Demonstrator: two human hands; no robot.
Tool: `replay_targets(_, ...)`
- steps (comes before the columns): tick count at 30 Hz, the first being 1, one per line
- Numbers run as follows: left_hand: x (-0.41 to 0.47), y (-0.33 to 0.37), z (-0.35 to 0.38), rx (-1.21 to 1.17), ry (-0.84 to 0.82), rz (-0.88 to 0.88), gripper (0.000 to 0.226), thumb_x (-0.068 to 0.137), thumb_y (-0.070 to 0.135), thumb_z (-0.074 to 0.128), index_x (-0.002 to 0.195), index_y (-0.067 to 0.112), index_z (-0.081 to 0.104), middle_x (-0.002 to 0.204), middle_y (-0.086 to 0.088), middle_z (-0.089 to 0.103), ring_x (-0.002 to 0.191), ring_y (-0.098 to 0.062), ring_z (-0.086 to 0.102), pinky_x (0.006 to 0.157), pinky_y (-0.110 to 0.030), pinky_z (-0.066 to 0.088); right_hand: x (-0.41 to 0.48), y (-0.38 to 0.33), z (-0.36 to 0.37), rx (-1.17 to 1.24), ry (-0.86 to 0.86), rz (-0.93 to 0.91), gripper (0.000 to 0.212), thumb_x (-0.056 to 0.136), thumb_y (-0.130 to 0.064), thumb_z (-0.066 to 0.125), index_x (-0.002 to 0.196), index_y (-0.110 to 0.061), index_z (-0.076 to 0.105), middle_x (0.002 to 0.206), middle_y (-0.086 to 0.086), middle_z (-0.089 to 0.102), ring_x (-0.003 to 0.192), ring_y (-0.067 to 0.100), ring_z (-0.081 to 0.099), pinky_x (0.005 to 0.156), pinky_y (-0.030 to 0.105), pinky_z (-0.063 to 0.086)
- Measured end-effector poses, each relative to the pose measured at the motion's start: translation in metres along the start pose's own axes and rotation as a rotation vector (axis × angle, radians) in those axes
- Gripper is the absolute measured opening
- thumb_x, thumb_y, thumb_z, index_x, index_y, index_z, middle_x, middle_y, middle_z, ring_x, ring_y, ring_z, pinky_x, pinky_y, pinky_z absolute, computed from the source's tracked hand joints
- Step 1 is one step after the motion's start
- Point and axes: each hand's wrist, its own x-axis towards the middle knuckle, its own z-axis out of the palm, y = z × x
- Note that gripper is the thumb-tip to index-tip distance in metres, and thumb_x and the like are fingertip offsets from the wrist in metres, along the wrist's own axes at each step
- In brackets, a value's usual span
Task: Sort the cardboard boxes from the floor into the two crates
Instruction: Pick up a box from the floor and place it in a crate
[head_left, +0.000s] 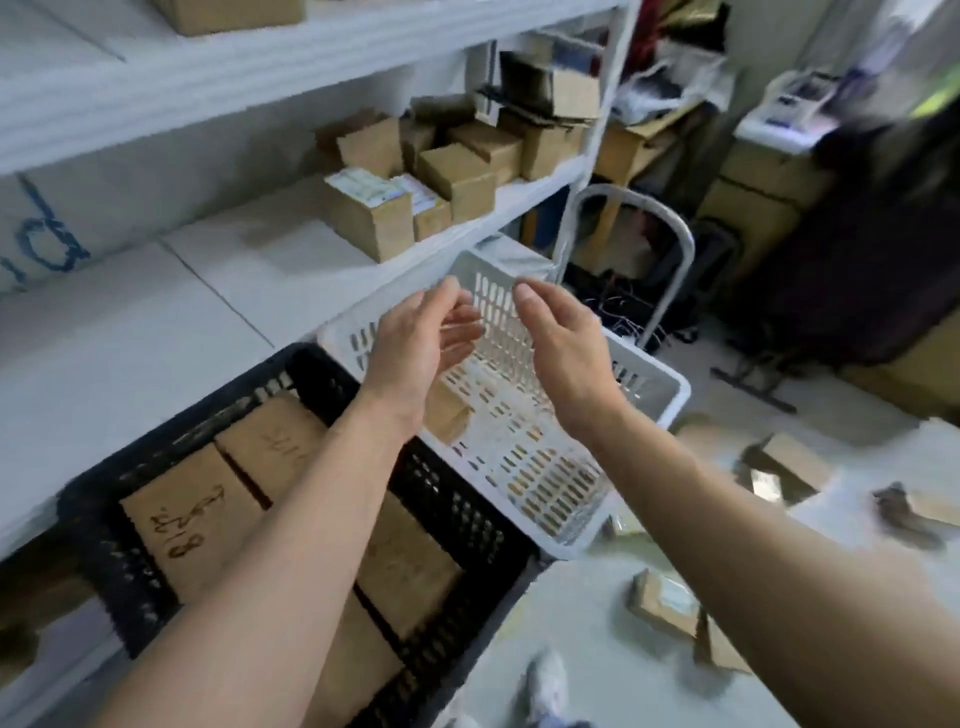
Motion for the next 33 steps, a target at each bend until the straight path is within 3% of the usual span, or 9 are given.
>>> replay_targets(3, -0.011, -0.001, 0.069, 0.077, -0.186, 0.081, 0.028, 0.096, 0.039, 0.047, 0.088, 0.019, 0.065, 0.089, -0.002, 0.069, 0.092, -0.019, 0.067, 0.087, -0.036, 0.05, -0.024, -0.008, -0.073, 0.024, 0.222, 0.001, 0.023, 0.095, -0.033, 0.055, 0.113, -0.023, 0.064, 0.097, -0.016, 0.067, 0.085, -0.013, 0.06, 0.074, 0.005, 0.046)
replay_targets(6, -0.032, -0.007, 0.132, 0.153, -0.356, 0.164, 0.031, 0.091, 0.05, 0.048, 0.092, 0.024, 0.065, 0.094, 0.001, 0.071, 0.096, -0.014, 0.067, 0.084, -0.029, 0.046, -0.056, -0.012, -0.145, 0.084, 0.413, 0.005, 0.019, 0.091, -0.038, 0.058, 0.104, -0.028, 0.067, 0.104, -0.009, 0.069, 0.101, 0.004, 0.063, 0.089, 0.025, 0.048)
replay_targets(8, -0.048, -0.014, 0.171, 0.163, -0.467, 0.193, 0.035, 0.087, 0.055, 0.047, 0.093, 0.025, 0.065, 0.095, 0.002, 0.071, 0.098, -0.013, 0.066, 0.089, -0.03, 0.047, -0.081, -0.014, -0.188, 0.105, 0.513, -0.014, 0.016, 0.087, -0.043, 0.058, 0.096, -0.034, 0.067, 0.103, -0.012, 0.07, 0.103, 0.004, 0.063, 0.087, 0.025, 0.046)
replay_targets(15, -0.111, -0.051, 0.302, 0.152, -0.717, 0.149, 0.037, 0.092, 0.051, 0.044, 0.097, 0.02, 0.063, 0.098, -0.002, 0.069, 0.099, -0.015, 0.065, 0.097, -0.038, 0.048, -0.164, 0.002, -0.325, 0.142, 0.776, 0.018, 0.022, 0.093, -0.044, 0.055, 0.106, -0.029, 0.063, 0.114, -0.006, 0.066, 0.113, 0.008, 0.059, 0.102, 0.031, 0.044)
replay_targets(19, -0.139, -0.075, 0.372, 0.151, -0.757, 0.104, 0.038, 0.097, 0.046, 0.04, 0.101, 0.016, 0.063, 0.099, -0.004, 0.068, 0.1, -0.016, 0.065, 0.098, -0.04, 0.048, -0.196, 0.02, -0.402, 0.147, 0.874, 0.071, 0.036, 0.092, -0.048, 0.054, 0.116, -0.024, 0.062, 0.115, -0.007, 0.066, 0.113, 0.008, 0.059, 0.102, 0.034, 0.044)
replay_targets(27, -0.163, -0.119, 0.466, 0.129, -0.666, 0.037, 0.039, 0.097, 0.048, 0.039, 0.096, 0.018, 0.065, 0.096, -0.002, 0.069, 0.097, -0.018, 0.066, 0.099, -0.043, 0.048, -0.214, 0.065, -0.521, 0.21, 0.878, 0.126, 0.024, 0.093, -0.046, 0.054, 0.104, -0.026, 0.062, 0.115, -0.005, 0.065, 0.112, 0.009, 0.06, 0.107, 0.04, 0.041)
replay_targets(33, -0.138, -0.143, 0.509, 0.146, -0.598, -0.026, 0.04, 0.098, 0.046, 0.039, 0.097, 0.015, 0.065, 0.093, -0.001, 0.068, 0.094, -0.017, 0.066, 0.097, -0.042, 0.047, -0.177, 0.09, -0.571, 0.272, 0.875, 0.155, 0.022, 0.093, -0.043, 0.055, 0.103, -0.025, 0.062, 0.112, -0.004, 0.066, 0.113, 0.012, 0.06, 0.105, 0.039, 0.043)
